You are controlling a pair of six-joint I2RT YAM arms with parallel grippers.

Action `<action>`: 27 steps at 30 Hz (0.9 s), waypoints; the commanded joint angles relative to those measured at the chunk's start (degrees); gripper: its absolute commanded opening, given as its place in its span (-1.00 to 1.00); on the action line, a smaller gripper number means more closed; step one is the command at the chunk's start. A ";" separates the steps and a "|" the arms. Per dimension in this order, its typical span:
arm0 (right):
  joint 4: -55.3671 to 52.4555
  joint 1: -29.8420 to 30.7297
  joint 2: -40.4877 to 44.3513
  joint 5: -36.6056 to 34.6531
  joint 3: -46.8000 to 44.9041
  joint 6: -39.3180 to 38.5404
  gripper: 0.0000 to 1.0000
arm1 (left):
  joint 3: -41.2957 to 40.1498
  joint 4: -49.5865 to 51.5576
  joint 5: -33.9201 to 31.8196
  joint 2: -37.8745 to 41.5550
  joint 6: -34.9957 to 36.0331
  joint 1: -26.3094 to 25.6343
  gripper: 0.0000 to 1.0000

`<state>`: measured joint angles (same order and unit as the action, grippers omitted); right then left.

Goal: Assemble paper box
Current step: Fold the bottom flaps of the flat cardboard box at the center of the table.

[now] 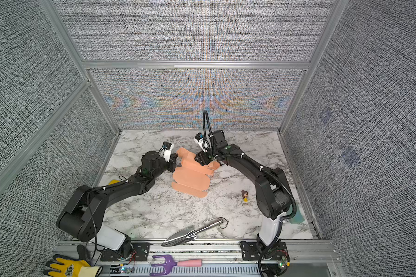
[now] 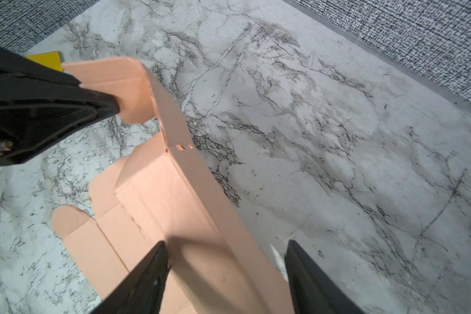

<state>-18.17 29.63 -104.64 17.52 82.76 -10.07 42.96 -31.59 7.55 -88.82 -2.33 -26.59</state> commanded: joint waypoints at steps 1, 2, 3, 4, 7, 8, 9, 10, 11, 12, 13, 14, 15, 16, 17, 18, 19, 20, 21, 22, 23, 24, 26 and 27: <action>0.09 -0.01 0.57 4.19 -0.25 -3.58 0.48 | 0.57 -0.73 1.77 -0.56 0.91 -0.14 -1.00; -0.09 -0.01 0.56 4.80 -0.23 -4.30 0.51 | 0.76 -0.66 1.91 -0.72 0.92 -0.14 -1.00; -0.40 -0.09 0.54 5.41 -0.15 -5.14 0.53 | 0.84 -0.66 2.07 -0.87 0.98 -0.14 -1.00; -0.54 -0.18 0.50 6.09 -0.14 -5.82 0.54 | 0.96 -0.66 2.36 -0.92 1.01 -0.18 -1.00; -1.10 -0.53 -0.01 8.10 0.18 -7.62 0.56 | 1.17 -0.66 2.73 -1.09 0.92 -0.18 -1.00; -1.41 -0.63 -0.13 8.55 0.38 -8.25 0.56 | 1.25 -0.66 2.78 -1.03 0.92 -0.19 -1.00; -1.50 -0.67 -0.36 8.57 0.59 -8.48 0.57 | 1.34 -0.64 2.87 -1.05 0.92 -0.13 -1.00; -1.68 -0.71 -0.60 8.63 0.84 -8.81 0.57 | 1.49 -0.53 2.86 -1.02 0.99 -0.15 -1.00; -1.88 -0.71 -0.72 8.59 1.19 -8.95 0.57 | 1.57 -0.41 2.82 -1.01 1.01 -0.13 -1.00; -2.18 -0.71 -0.91 8.59 1.41 -9.00 0.57 | 1.68 -0.32 2.80 -1.09 0.93 -0.15 -1.00; -2.17 -0.63 -0.77 8.36 1.42 -9.04 0.57 | 1.86 -0.19 2.82 -1.14 0.92 -0.15 -1.00; -1.85 -0.56 -0.72 7.56 1.15 -8.98 0.57 | 2.07 -0.05 2.90 -1.18 0.78 -0.13 -1.00; -1.27 -0.37 -0.41 6.27 0.61 -8.94 0.57 | 2.12 -0.05 2.95 -1.23 0.68 -0.14 -1.00; -0.57 -0.21 -0.26 4.89 0.12 -8.74 0.57 | 2.29 -0.05 2.94 -1.27 0.56 -0.21 -1.00; 0.59 0.05 0.09 2.77 -0.62 -8.42 0.57 | 2.30 0.00 2.81 -1.36 0.19 -0.17 -1.00; 1.68 0.37 0.58 0.59 -1.45 -8.11 0.57 | 2.55 0.12 2.78 -1.45 -0.10 -0.21 -1.00; 3.04 0.67 1.25 -1.87 -2.38 -7.82 0.56 | 2.74 0.38 2.84 -1.60 -0.36 -0.22 -1.00; 4.65 1.00 1.96 -4.22 -3.48 -7.48 0.56 | 3.01 0.56 2.66 -1.70 -0.73 -0.23 -1.00; 6.06 1.37 2.73 -6.23 -4.44 -7.16 0.56 | 3.17 0.82 2.59 -1.71 -1.08 -0.28 -1.00; 7.38 1.68 3.44 -7.94 -5.45 -6.98 0.55 | 3.36 1.07 2.54 -1.80 -1.45 -0.28 -1.00; 8.89 1.97 4.28 -9.44 -6.48 -6.62 0.55 | 3.52 1.18 2.34 -1.88 -1.80 -0.37 -1.00; 10.35 2.21 4.88 -11.04 -7.37 -6.35 0.55 | 3.62 1.45 2.16 -1.97 -2.10 -0.34 -1.00; 12.64 2.63 6.06 -14.14 -8.98 -6.11 0.53 | 3.81 1.95 1.92 -2.14 -2.49 -0.51 -1.00; 13.49 2.94 6.44 -15.34 -9.55 -6.13 0.51 | 3.88 2.18 1.34 -2.15 -2.86 -0.55 -1.00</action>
<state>-10.02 32.03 -99.20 8.82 74.32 -16.75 46.41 -30.26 9.52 -90.67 -3.70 -27.03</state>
